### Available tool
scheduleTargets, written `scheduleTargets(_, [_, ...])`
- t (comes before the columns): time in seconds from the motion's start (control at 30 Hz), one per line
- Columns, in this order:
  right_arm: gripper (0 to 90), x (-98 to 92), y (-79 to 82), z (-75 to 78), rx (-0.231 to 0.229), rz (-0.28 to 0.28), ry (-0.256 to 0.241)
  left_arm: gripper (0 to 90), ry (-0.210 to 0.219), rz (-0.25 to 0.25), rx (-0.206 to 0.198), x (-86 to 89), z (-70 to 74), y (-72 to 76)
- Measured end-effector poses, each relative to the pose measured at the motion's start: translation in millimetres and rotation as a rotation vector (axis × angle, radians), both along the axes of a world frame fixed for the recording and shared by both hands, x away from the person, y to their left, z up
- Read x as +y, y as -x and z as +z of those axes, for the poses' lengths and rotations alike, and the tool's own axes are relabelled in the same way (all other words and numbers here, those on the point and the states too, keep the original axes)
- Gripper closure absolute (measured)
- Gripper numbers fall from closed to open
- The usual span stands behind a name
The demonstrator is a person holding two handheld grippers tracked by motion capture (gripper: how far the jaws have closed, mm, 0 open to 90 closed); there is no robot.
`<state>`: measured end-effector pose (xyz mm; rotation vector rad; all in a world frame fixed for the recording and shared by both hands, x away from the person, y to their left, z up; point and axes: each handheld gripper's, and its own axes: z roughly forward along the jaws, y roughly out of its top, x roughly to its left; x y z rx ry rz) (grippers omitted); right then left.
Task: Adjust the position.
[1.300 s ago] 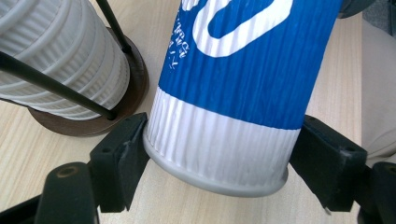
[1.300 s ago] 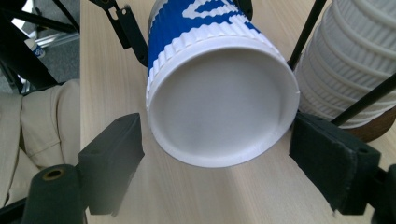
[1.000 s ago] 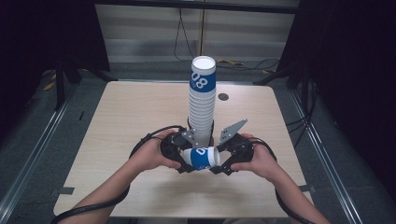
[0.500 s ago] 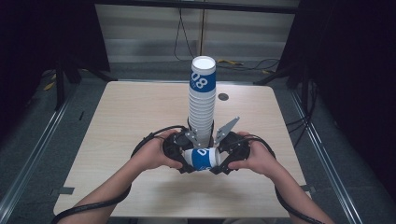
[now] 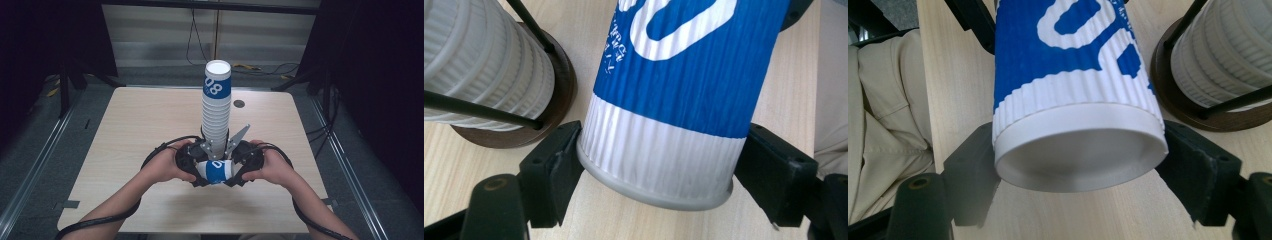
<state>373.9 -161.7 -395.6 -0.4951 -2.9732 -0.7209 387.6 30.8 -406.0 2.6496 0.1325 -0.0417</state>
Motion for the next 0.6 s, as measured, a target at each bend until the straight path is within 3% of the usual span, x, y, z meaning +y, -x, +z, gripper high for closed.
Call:
scheduleTargets(0.5, [22.4, 5.3, -0.1, -0.3, 0.026, -0.002, 0.035, 22.8, -0.041, -0.03, -0.024, -2.7, 0.7, -0.2])
scheduleTargets(0.6, [22.8, 6.3, 0.0, -0.7, 0.027, 0.0, 0.033, 22.8, -0.027, -0.009, -0.014, -3.4, -0.1, 1.4])
